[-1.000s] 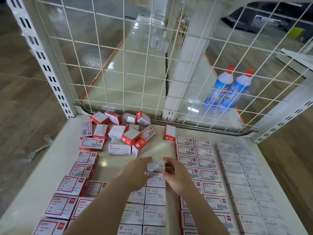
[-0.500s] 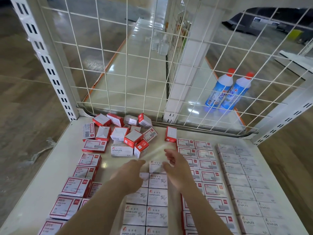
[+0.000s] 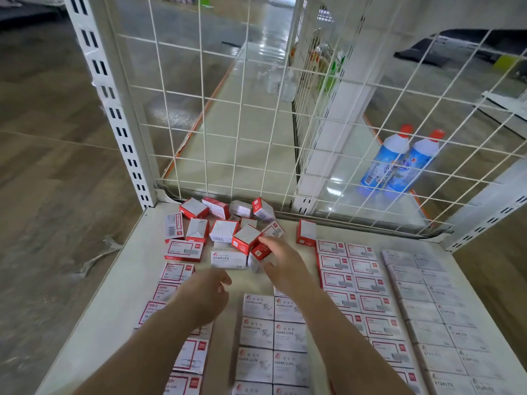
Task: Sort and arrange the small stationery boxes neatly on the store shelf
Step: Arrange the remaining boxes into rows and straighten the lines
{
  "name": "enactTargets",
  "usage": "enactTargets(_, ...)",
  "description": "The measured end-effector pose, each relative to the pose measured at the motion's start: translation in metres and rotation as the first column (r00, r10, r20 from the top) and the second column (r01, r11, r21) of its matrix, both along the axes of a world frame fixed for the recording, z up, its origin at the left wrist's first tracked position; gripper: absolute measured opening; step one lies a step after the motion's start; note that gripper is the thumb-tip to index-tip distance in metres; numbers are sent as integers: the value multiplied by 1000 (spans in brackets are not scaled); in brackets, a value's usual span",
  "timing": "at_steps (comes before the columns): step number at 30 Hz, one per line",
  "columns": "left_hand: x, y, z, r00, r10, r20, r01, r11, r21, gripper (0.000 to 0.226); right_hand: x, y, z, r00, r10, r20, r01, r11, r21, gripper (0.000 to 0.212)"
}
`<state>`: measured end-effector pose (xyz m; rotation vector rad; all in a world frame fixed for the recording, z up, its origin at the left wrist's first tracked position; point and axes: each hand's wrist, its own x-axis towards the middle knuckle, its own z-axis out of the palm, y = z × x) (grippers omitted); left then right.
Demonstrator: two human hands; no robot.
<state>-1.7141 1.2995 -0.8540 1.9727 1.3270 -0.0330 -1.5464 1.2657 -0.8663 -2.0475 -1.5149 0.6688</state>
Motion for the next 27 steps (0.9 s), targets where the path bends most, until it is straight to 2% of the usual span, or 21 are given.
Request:
enactTargets(5, -11, 5, 7, 999, 23, 28, -24, 1000, 17, 21, -1, 5, -3, 985, 17, 172, -16, 1000, -3, 35)
enactTargets(9, -19, 10, 11, 997, 53, 48, -53, 999, -8, 20, -2, 2, -2, 987, -22, 160, 16, 999, 37, 25)
enactTargets(15, -28, 19, 23, 996, 40, 86, -40, 999, -9, 24, -3, -12, 5, 982, -189, -16, 190, 977, 93, 23)
enactTargets(19, -36, 18, 26, 990, 68, 124, -68, 998, -3, 28, -11, -24, 26, 950, -167, -263, 195, 977, 83, 9)
enactTargets(22, -32, 7, 25, 965, 119, 234, -108, 992, -60, 35, -23, -32, 34, 925, -153, -347, 198, 975, 98, 7)
enactTargets(27, -20, -16, 21, 885, 219, 411, -142, 967, -211, 37, -42, -44, 38, 712, -258, -653, 338, 941, -4, 3)
